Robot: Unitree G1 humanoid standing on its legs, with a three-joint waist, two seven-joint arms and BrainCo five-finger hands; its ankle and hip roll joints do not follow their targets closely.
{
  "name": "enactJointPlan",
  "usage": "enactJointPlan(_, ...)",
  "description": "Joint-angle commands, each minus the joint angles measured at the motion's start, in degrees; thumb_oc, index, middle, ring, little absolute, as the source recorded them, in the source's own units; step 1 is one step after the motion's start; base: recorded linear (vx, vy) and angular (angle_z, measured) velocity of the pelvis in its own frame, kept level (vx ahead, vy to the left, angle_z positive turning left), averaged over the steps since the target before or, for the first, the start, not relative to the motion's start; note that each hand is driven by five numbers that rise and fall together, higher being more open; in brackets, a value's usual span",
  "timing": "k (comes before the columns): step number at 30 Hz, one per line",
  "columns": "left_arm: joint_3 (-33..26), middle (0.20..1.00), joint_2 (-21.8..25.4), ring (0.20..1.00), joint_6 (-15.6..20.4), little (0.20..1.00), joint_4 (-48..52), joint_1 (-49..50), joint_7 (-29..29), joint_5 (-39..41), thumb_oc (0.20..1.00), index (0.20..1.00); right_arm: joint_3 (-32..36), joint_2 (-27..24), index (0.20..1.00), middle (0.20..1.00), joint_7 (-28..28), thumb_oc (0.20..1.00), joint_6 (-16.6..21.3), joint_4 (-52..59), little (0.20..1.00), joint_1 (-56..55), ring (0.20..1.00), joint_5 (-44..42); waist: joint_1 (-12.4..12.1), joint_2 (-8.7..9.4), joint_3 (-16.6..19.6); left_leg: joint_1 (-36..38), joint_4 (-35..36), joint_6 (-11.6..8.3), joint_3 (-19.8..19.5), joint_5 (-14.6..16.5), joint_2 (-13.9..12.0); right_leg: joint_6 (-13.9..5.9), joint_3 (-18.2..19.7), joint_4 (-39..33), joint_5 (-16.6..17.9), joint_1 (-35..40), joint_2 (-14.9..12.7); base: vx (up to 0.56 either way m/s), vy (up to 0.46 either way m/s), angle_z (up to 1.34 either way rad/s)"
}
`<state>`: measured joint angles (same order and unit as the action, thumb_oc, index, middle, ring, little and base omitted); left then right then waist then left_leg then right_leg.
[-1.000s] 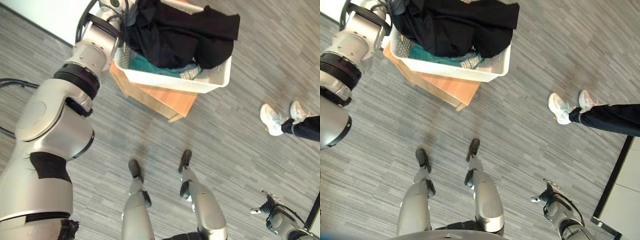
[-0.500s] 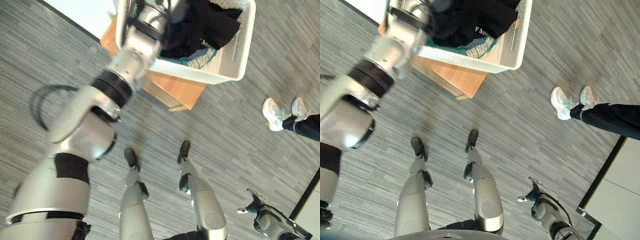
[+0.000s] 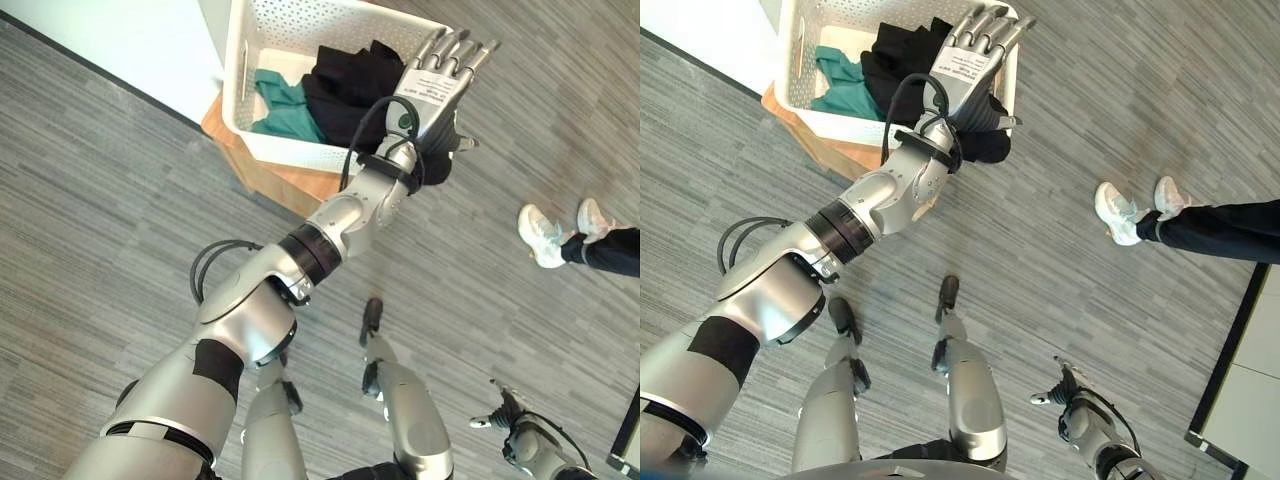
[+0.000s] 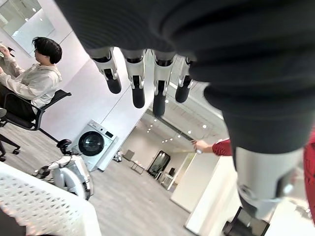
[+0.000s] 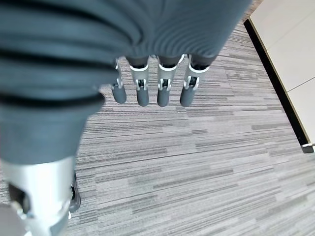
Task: Pick up bed clothes into laundry basket.
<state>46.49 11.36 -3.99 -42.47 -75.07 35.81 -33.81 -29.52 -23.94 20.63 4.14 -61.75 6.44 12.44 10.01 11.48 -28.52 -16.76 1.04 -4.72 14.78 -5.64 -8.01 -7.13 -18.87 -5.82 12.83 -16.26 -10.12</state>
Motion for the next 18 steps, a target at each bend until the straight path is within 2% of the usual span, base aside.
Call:
enactJointPlan(1,-3.6,1.0,-2.1,1.0,0.8,1.0,-6.4,-9.2,1.2,3.1,1.0,1.0,1.5,-1.1,1.0,1.0,0.1,1.0,-1.2,-0.6,1.0,-2.6,1.0,-2.0,-2.2,-0.11,-1.3,1.2,4.0,-3.81,0.2,1.0,-4.7,-7.87,0.0,0.8,-3.7,1.7,-4.7,-0.02,-0.004,-0.08)
enactJointPlan(4,-4.9,1.0,-0.3,1.0,1.1,1.0,-4.9,-12.5,1.5,6.4,1.0,1.0,1.9,-0.2,1.0,1.0,-0.2,1.0,-1.0,-1.1,1.0,-4.3,1.0,-2.8,-1.9,-0.73,-1.1,2.1,4.0,-3.67,0.8,1.1,-4.8,-7.87,0.2,0.8,-3.6,2.3,-4.6,0.0,-0.008,-0.07)
enactJointPlan(10,-7.3,1.0,0.0,1.0,2.2,1.0,-0.3,-10.1,1.5,9.5,1.0,1.0,6.2,-0.9,1.0,1.0,0.7,1.0,-1.2,0.1,1.0,-4.9,1.0,-5.3,-1.9,-2.02,1.3,4.3,4.0,-3.37,0.9,1.8,-4.2,-7.87,0.5,0.9,-4.1,4.3,-4.7,0.06,-0.013,-0.06)
enactJointPlan(15,-11.7,1.0,-2.1,1.0,5.5,1.0,9.9,3.2,0.7,15.8,1.0,1.0,11.4,-4.8,1.0,1.0,2.8,1.0,-3.4,3.8,1.0,2.6,1.0,-7.5,-3.3,-4.48,6.7,9.1,4.0,-2.89,0.9,3.1,-3.3,-7.86,0.8,0.8,-5.5,8.6,-4.6,0.12,-0.004,0.0)
enactJointPlan(18,-14.7,1.0,-3.1,1.0,7.5,1.0,14.9,14.4,-1.3,20.4,1.0,1.0,13.9,-9.7,1.0,1.0,2.7,1.0,-3.7,7.8,1.0,7.5,1.0,-7.5,-5.3,-6.14,9.8,12.1,4.0,-2.87,0.8,3.8,-3.0,-7.63,0.6,0.8,-6.8,11.8,-4.4,0.12,0.016,0.0)
